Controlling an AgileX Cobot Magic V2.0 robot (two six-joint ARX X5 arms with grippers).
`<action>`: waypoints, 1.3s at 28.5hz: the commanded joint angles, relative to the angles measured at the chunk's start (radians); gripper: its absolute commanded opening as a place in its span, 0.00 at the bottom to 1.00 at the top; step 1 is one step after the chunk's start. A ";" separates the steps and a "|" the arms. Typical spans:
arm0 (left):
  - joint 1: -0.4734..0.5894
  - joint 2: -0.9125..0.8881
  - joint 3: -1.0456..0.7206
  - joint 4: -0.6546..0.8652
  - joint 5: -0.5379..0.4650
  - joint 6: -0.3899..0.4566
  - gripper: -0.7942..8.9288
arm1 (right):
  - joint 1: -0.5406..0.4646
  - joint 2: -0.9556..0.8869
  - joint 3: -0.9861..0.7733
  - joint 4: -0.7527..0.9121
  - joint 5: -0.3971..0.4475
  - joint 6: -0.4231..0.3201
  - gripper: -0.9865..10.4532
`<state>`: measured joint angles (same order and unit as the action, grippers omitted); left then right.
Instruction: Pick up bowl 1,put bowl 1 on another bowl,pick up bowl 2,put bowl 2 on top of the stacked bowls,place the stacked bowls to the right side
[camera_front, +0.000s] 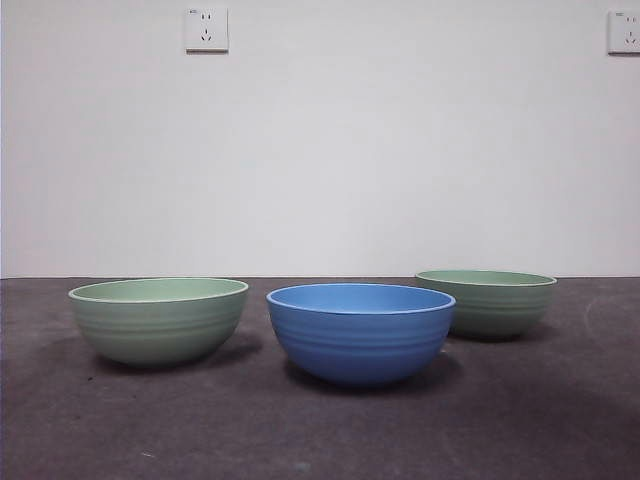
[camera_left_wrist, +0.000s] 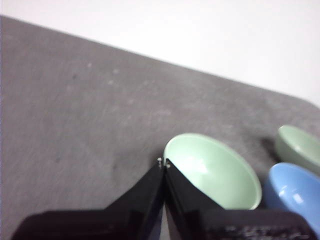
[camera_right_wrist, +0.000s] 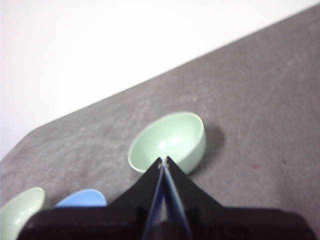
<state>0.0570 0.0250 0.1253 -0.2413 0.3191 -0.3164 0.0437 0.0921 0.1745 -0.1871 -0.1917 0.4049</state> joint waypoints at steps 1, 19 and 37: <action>0.002 0.019 0.056 -0.047 0.027 -0.016 0.07 | -0.001 0.065 0.071 -0.035 -0.031 -0.007 0.08; 0.001 0.434 0.510 -0.444 0.339 0.308 0.07 | 0.018 0.577 0.693 -0.700 -0.254 -0.418 0.08; -0.013 0.583 0.678 -0.690 0.359 0.447 0.61 | 0.044 0.682 0.798 -0.892 -0.247 -0.484 0.41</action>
<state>0.0471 0.6094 0.8005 -0.9318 0.6731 0.1131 0.0853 0.7750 0.9699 -1.0840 -0.4416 -0.0898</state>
